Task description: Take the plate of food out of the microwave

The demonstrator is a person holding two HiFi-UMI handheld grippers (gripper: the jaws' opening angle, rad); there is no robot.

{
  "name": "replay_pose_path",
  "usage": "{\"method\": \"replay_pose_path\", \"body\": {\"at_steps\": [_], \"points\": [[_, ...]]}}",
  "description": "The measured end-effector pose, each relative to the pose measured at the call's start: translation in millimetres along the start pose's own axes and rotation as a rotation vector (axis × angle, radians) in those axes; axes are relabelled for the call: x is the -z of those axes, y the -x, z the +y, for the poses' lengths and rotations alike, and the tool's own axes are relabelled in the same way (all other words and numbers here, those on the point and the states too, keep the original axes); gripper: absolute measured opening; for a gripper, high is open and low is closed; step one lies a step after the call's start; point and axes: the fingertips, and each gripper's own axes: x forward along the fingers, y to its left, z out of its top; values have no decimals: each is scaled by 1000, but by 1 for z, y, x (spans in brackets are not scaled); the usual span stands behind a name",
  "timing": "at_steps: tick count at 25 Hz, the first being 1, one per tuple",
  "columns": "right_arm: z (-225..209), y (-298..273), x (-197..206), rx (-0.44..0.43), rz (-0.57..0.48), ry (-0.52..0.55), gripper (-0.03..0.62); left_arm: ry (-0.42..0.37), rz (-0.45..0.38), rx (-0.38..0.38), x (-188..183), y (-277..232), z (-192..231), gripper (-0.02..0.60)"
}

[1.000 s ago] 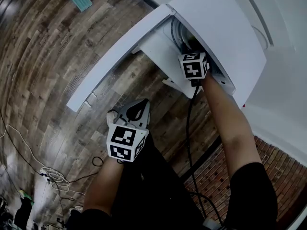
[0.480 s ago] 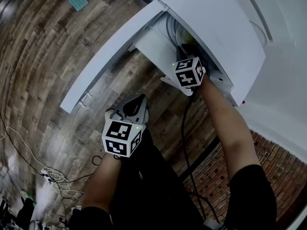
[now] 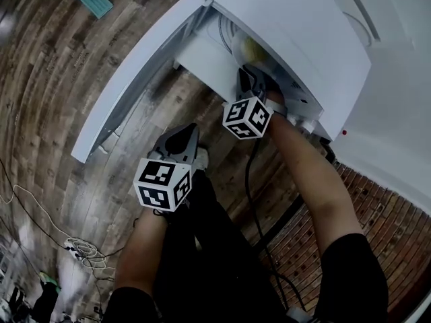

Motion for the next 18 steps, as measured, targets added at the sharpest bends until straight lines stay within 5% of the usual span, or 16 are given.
{"method": "replay_pose_path", "body": {"at_steps": [4,11,13,18], "points": [[7,10,2,49,-43,66,40,91,-11,44,-4,-12,3,-3],[22,33,5,87,-121,133,34,410,-34,310,-27,-71,-5,-3],[26,39,5,88,-139,148,33,471,-14,357,-29,-98,-7,106],[33,51,10,84,-194,173,32,630,-7,399,-33,-148,-11,118]]}}
